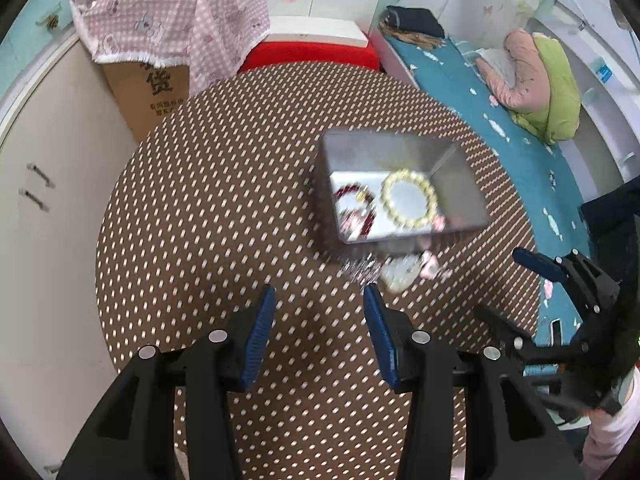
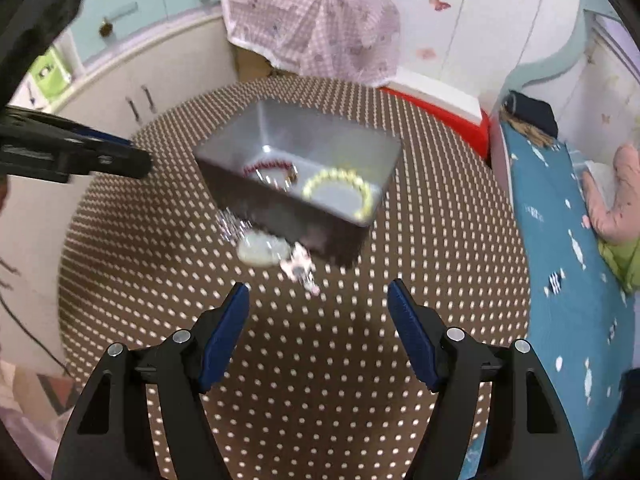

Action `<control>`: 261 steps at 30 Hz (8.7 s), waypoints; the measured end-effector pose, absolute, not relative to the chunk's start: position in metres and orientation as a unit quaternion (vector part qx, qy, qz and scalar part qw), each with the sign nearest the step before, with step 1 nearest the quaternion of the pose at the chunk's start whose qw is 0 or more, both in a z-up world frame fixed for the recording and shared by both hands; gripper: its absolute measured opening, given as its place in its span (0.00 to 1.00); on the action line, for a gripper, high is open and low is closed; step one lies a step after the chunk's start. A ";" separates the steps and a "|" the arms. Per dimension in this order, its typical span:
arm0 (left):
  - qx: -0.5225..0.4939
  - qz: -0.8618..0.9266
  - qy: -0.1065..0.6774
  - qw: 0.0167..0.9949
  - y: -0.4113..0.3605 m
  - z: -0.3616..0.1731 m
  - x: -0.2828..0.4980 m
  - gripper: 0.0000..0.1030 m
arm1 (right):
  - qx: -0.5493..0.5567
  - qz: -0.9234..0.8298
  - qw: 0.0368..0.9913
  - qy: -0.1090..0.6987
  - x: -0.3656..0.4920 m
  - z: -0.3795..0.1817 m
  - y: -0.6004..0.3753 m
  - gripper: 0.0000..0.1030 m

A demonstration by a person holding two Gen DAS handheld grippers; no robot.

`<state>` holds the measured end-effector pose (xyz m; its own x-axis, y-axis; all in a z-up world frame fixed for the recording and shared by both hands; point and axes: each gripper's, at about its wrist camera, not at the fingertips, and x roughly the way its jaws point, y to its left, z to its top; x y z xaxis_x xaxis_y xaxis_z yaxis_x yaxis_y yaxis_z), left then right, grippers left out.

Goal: Organize jewelry
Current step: 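Reach both tools toward the silver chain and pink charm beside the tray, then grasp the pink charm with the right tool while the left tool grasps the silver chain, then carry the held charm and chain over the grey tray with both tools, then open both tools to drop the charm and chain into the tray, then withdraw both tools and reach the left tool toward the jade pendant, then grasp the jade pendant with the left tool while the right tool grasps a pink charm, then carry the pendant and charm over the tray and lower them in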

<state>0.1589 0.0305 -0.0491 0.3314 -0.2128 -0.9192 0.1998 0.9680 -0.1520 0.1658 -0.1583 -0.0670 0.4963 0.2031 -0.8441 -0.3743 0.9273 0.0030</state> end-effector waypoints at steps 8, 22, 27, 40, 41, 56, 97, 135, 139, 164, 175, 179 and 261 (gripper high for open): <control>-0.001 -0.125 0.580 0.805 0.042 -0.075 0.137 0.43 | -0.092 0.182 0.857 0.474 0.170 -0.097 -0.150 0.67; 0.016 -0.137 0.601 0.788 0.020 -0.101 0.131 0.43 | -0.099 0.202 0.844 0.487 0.205 -0.118 -0.129 0.37; 0.007 -0.139 0.603 0.786 0.010 -0.108 0.142 0.43 | -0.096 0.208 0.836 0.498 0.210 -0.118 -0.124 0.22; 0.022 -0.094 0.588 0.803 -0.024 -0.114 0.179 0.50 | -0.080 0.198 0.838 0.502 0.207 -0.118 -0.147 0.16; 0.029 -0.082 0.580 0.810 -0.028 -0.113 0.182 0.50 | -0.078 0.197 0.839 0.501 0.207 -0.119 -0.150 0.16; 0.049 -0.067 0.558 0.826 -0.067 -0.131 0.205 0.39 | -0.062 0.207 0.840 0.498 0.193 -0.122 -0.170 0.16; 0.023 -0.127 0.494 0.860 -0.033 -0.025 0.175 0.10 | -0.046 0.178 0.891 0.415 0.180 -0.017 -0.174 0.16; 0.016 -0.107 0.505 0.856 -0.034 -0.029 0.234 0.37 | 0.019 0.183 0.892 0.412 0.245 -0.014 -0.173 0.71; 0.020 -0.107 0.506 0.856 -0.035 -0.029 0.229 0.44 | 0.018 0.182 0.892 0.413 0.237 -0.013 -0.174 0.71; 0.044 -0.126 0.547 0.826 -0.050 -0.071 0.172 0.54 | 0.003 0.151 0.878 0.454 0.191 -0.045 -0.193 0.71; 0.076 -0.135 0.564 0.811 -0.085 -0.100 0.167 0.54 | -0.007 0.156 0.862 0.483 0.174 -0.076 -0.201 0.71; 0.104 -0.114 0.559 0.815 -0.098 -0.112 0.174 0.54 | -0.007 0.160 0.856 0.491 0.172 -0.086 -0.206 0.71; 0.049 -0.148 0.521 0.839 -0.041 -0.089 0.162 0.35 | -0.039 0.191 0.856 0.480 0.184 -0.086 -0.139 0.16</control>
